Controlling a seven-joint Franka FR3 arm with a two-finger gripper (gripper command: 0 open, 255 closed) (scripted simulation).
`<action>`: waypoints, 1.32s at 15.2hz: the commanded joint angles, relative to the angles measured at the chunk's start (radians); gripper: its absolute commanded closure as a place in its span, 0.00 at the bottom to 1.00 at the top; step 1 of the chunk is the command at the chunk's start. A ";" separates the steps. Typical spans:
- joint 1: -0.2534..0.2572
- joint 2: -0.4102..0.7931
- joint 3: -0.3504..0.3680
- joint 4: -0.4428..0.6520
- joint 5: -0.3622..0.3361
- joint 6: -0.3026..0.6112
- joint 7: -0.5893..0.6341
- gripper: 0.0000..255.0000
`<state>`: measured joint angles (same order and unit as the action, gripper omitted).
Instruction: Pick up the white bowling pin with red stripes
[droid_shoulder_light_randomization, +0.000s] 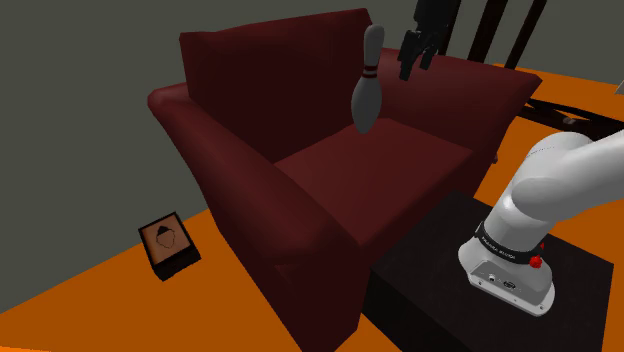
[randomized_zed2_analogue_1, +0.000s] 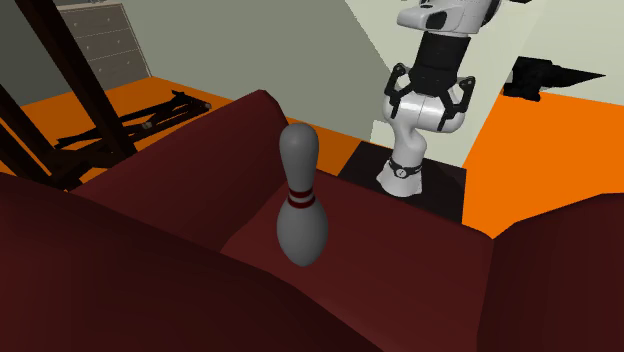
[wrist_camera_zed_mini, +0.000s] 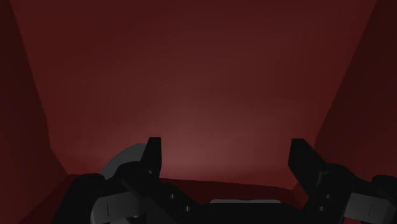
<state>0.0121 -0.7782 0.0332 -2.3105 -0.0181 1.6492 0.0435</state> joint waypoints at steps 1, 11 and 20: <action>0.000 0.000 0.000 0.000 0.000 0.000 0.000 0.00; -0.041 0.384 -0.090 0.386 -0.055 -0.036 -0.111 0.00; -0.076 0.772 -0.157 0.883 -0.051 -0.171 -0.217 0.00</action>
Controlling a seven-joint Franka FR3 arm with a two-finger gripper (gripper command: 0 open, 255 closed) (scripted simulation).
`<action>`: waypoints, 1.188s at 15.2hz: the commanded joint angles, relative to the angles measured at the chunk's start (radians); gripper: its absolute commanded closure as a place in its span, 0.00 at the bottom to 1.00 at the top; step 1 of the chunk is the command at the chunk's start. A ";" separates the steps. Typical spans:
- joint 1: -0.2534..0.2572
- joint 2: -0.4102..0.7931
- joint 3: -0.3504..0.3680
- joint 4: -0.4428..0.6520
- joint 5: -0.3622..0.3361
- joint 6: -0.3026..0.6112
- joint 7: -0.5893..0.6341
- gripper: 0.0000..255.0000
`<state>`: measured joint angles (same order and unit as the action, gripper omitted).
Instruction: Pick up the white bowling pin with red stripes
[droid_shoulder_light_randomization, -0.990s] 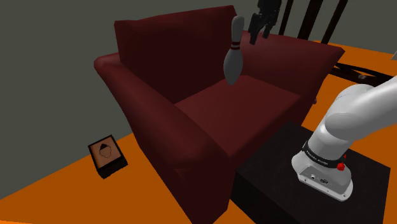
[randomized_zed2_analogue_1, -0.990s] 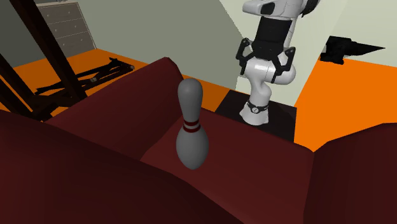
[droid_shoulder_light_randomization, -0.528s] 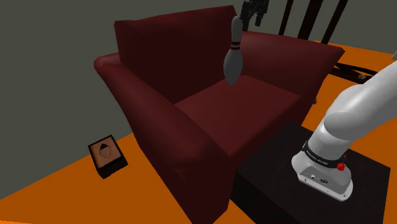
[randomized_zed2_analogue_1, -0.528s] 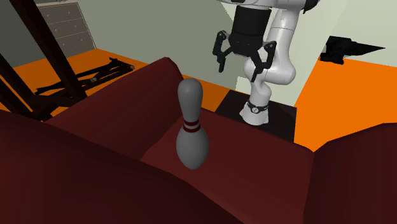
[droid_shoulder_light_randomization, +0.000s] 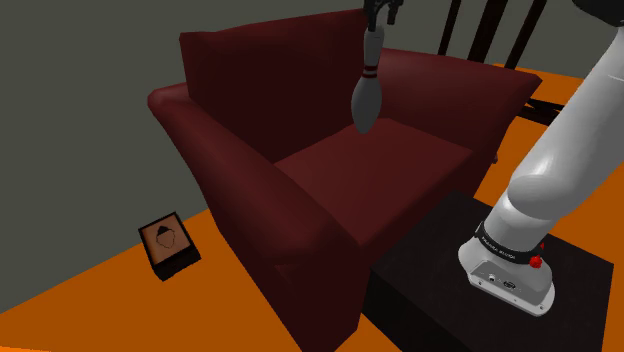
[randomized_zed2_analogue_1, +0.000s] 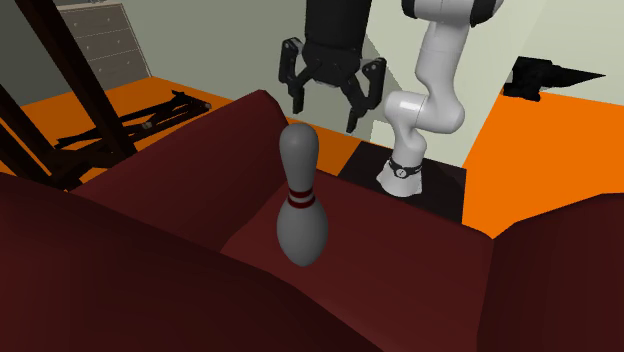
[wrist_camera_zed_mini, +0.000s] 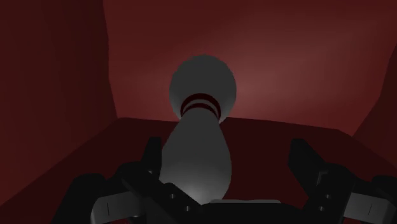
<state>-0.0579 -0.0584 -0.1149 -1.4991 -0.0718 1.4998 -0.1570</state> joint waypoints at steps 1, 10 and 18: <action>-0.013 0.103 -0.016 0.144 0.008 -0.047 -0.029 0.00; -0.018 0.106 -0.019 0.050 0.006 0.047 -0.030 0.00; -0.019 0.108 -0.019 0.054 0.006 0.045 -0.031 1.00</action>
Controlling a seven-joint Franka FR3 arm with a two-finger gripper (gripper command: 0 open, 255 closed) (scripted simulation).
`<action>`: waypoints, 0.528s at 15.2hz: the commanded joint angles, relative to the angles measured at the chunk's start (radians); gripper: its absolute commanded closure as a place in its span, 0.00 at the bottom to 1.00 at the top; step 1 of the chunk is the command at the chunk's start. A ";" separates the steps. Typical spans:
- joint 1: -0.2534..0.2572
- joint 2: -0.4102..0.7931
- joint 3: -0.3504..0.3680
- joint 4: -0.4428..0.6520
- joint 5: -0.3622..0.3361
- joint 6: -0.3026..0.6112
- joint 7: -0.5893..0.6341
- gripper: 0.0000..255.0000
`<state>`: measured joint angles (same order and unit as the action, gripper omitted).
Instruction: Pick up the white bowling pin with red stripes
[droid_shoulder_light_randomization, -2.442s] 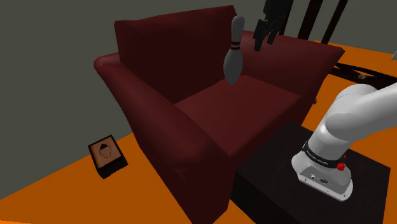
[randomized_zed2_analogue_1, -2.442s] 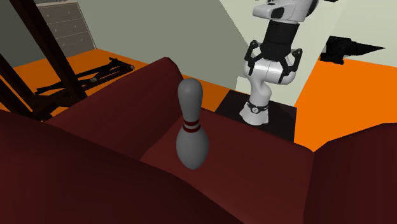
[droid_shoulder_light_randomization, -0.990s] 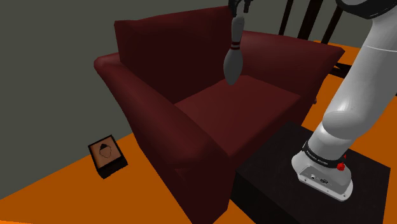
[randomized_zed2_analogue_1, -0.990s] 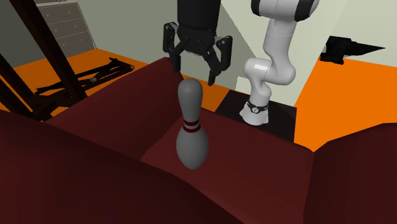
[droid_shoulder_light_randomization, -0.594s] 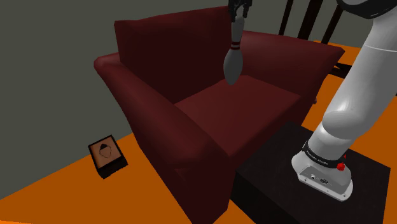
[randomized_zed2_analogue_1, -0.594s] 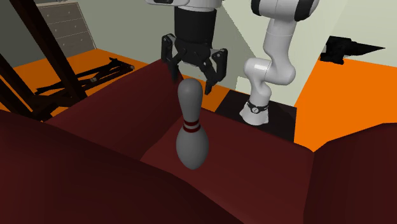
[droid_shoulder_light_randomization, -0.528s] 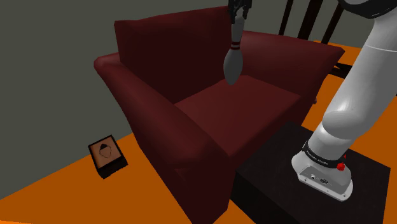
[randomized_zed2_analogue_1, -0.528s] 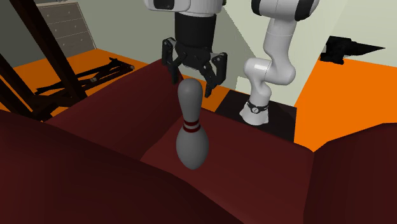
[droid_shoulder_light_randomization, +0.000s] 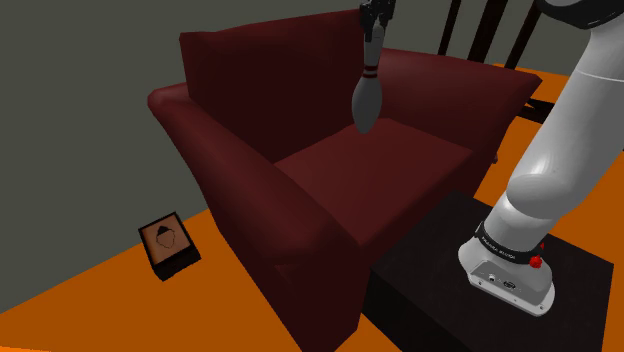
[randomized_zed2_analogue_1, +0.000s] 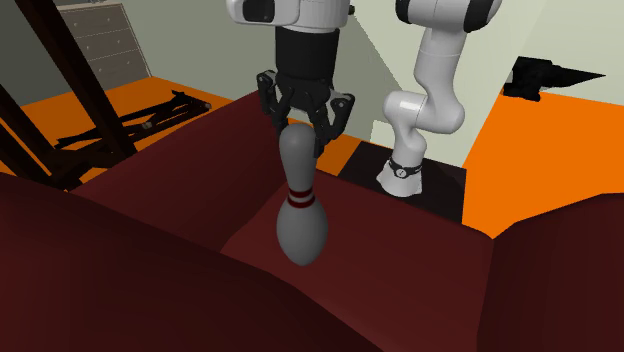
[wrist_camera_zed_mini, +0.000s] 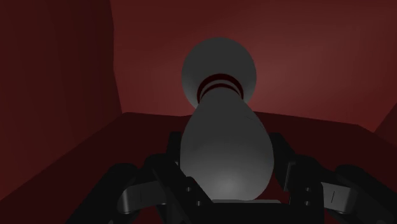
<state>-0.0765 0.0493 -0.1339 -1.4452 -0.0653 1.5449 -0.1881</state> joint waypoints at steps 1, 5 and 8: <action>0.000 0.000 0.000 0.000 0.000 0.000 0.000 1.00; 0.000 0.004 0.000 0.017 0.000 -0.014 -0.001 1.00; -0.001 0.023 -0.001 0.084 0.003 -0.061 -0.005 1.00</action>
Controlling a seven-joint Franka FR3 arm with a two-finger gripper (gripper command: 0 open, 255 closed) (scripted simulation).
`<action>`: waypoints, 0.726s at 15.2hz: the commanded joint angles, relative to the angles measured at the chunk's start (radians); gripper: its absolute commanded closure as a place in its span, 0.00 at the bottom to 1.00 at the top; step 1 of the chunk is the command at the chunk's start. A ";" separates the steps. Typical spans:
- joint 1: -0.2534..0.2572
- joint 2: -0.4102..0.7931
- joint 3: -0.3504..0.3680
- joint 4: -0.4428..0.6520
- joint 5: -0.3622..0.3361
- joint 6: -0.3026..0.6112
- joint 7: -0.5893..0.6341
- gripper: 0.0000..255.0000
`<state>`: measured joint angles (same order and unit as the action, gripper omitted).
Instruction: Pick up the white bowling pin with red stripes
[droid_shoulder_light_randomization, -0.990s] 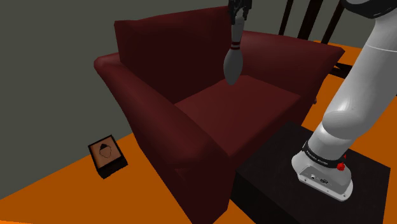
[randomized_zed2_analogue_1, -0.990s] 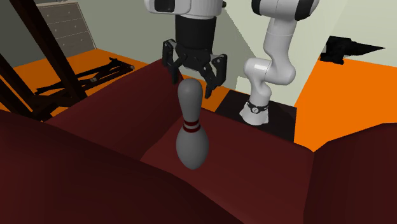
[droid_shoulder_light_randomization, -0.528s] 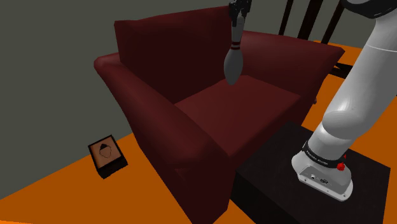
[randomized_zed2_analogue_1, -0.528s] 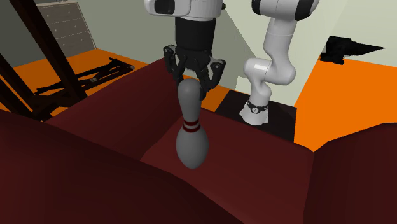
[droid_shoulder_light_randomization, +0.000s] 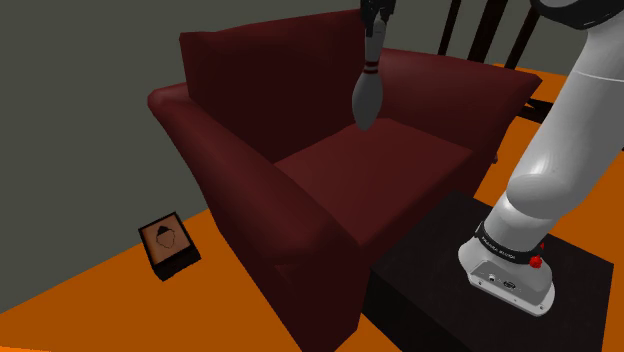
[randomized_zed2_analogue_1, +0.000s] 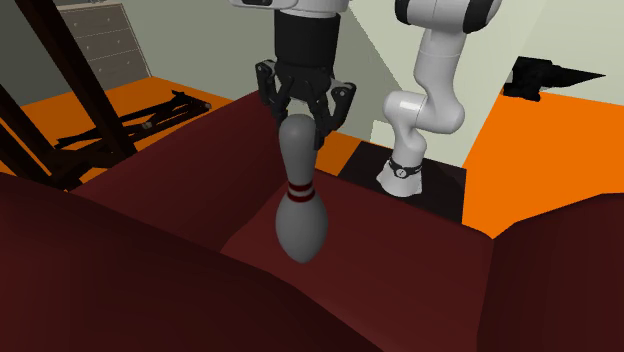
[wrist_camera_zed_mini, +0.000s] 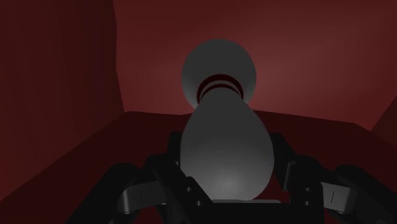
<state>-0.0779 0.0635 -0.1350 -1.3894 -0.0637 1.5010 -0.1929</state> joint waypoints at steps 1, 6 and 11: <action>0.000 0.017 0.000 0.052 0.002 -0.034 -0.002 1.00; -0.004 0.062 -0.002 0.184 0.008 -0.121 -0.011 1.00; -0.011 0.126 -0.006 0.349 0.017 -0.221 -0.022 1.00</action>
<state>-0.0886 0.1805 -0.1406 -1.0703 -0.0479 1.2990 -0.2150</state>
